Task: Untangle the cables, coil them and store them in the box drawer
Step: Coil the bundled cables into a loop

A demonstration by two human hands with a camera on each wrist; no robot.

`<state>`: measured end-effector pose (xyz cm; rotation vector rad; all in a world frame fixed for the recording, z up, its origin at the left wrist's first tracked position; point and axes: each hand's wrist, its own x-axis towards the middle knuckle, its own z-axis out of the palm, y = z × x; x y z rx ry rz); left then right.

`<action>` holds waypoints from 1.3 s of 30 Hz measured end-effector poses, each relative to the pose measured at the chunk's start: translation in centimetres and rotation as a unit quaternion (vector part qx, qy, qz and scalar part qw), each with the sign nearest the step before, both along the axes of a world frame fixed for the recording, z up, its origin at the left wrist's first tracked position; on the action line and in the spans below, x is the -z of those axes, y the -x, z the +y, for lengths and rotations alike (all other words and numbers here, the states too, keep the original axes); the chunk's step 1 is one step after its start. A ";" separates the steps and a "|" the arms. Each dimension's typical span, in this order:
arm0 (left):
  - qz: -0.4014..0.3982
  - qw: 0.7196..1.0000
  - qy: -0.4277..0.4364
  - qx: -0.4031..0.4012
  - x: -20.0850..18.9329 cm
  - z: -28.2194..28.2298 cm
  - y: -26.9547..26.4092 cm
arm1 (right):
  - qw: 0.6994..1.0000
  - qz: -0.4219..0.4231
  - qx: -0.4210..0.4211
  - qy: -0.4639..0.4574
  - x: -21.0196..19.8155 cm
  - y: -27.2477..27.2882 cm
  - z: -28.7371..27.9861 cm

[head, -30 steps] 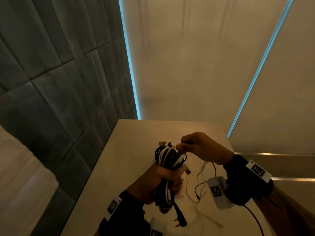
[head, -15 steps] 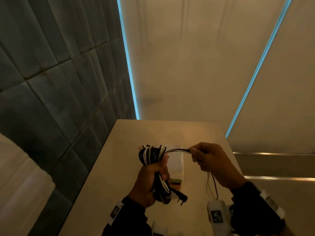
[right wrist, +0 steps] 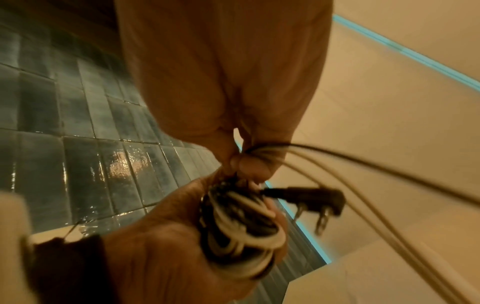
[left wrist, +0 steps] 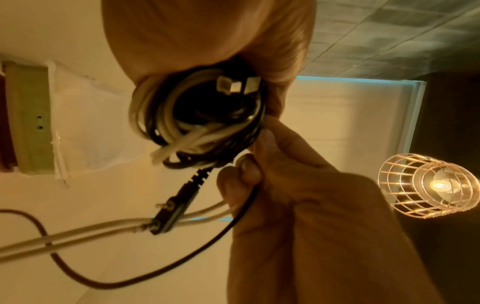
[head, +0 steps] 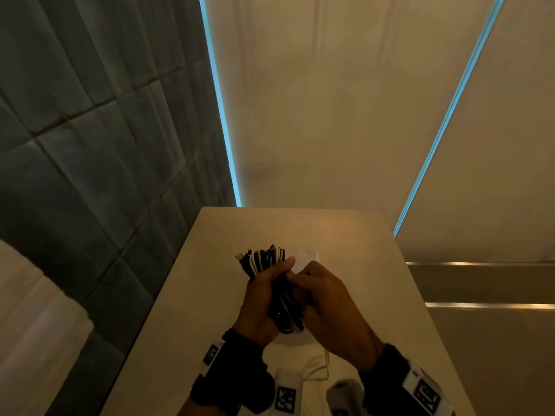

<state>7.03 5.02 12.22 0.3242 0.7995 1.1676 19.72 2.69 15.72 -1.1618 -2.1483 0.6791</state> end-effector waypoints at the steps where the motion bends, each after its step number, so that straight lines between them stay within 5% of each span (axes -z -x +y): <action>1: -0.023 1.000 0.008 0.000 -0.3 -0.1 -0.2 | 1.000 0.015 0.020 -0.012 0.2 0.2 -0.1; 5: -0.015 0.999 0.014 -0.050 -0.3 -0.1 0.3 | 0.988 0.118 0.093 0.028 0.2 0.6 -1.3; 10: -0.023 0.991 -0.011 -0.130 -1.4 1.2 2.8 | 0.968 0.187 0.054 0.160 0.9 -1.4 -3.6; 16: -0.032 0.995 -0.047 -0.084 -2.8 1.0 3.0 | 0.851 0.316 0.018 0.419 2.8 -3.6 -2.3; 20: -0.054 0.996 -0.073 -0.025 -3.0 -0.1 2.1 | 0.818 0.336 -0.003 0.468 3.3 -4.8 -0.1; 25: 0.007 0.992 -0.098 0.082 -3.3 -1.4 1.6 | 0.826 0.307 -0.011 0.472 2.4 -5.6 2.8; 30: 0.052 0.990 -0.108 0.075 -3.6 -1.9 0.4 | 0.832 0.287 -0.049 0.473 1.3 -3.8 4.0; 34: 0.123 0.985 -0.112 0.038 -3.2 -2.3 -0.3 | 0.862 0.300 -0.016 0.409 0.7 -2.2 4.2; 39: 0.082 0.993 -0.079 0.019 -2.3 -2.6 -0.4 | 0.926 0.277 0.034 0.254 0.6 -0.8 4.4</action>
